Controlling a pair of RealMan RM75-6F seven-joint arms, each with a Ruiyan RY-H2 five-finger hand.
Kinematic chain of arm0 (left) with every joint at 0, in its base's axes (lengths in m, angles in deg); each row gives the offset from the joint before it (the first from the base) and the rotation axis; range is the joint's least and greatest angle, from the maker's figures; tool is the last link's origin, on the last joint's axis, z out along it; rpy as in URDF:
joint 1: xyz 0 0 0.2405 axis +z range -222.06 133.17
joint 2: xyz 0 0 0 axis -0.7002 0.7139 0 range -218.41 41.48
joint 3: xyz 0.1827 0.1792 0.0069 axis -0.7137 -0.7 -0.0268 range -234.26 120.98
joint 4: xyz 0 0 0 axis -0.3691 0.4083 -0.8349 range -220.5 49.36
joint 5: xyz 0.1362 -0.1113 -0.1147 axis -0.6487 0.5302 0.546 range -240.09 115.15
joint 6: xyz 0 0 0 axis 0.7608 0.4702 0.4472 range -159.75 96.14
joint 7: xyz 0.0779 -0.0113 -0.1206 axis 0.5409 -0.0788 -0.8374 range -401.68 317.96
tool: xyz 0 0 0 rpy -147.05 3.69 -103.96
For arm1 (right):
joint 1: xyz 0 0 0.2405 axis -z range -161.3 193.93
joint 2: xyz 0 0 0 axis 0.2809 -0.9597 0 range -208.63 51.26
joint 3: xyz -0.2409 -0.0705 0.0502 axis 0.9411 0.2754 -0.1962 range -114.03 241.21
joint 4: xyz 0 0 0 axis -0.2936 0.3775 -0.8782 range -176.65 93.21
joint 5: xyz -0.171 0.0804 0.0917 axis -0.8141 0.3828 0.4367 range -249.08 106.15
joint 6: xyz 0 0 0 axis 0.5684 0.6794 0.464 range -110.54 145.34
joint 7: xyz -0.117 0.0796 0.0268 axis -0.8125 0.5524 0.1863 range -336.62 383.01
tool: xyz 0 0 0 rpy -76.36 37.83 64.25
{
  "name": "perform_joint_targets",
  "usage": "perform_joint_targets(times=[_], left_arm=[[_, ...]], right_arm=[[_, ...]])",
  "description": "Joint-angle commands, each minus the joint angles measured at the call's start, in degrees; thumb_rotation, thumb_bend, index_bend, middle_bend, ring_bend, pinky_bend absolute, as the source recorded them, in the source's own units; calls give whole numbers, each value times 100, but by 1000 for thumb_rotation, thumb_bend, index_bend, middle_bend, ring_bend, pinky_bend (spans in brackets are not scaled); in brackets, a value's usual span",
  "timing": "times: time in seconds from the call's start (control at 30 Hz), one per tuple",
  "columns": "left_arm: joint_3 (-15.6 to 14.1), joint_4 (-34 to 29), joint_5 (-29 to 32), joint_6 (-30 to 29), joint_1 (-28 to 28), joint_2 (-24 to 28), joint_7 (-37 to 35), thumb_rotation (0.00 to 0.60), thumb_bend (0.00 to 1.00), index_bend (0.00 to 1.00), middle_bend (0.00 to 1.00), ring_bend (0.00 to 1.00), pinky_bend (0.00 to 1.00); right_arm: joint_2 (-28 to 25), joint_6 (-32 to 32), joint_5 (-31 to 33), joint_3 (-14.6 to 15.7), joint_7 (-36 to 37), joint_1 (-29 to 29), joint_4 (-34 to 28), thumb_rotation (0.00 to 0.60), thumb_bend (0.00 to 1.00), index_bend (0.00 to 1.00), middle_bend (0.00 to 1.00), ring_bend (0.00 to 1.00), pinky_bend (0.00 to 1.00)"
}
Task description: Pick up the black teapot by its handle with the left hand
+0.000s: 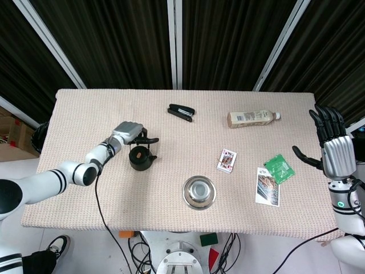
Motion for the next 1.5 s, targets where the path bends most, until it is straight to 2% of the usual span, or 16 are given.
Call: perform_joint_targets(times=[0.03,0.23,0.93,1.5], left_arm=[[65,-17,-89,63,36,30,-84,0,0,498,583,475,277],[142,-86,-271,147,98,103,-230,0,0,534,623,508,277],[283,-1072,-912,192,299,667,-544,0,0,596,692,600,273],[237,-1268,-1214,324,370,835,-716,0,0,624,720,639,294]], right_arm=[[3,2,1,-4,-1,-3,1,600,176,0,0,0,0],[15,10,-1,-1,-11,-7,-1,600,176,0,0,0,0],[32,34,0,0,-59,-15,-34,600,176,0,0,0,0],[57,78,18,4,-90,-23,-42,600,176,0,0,0,0]])
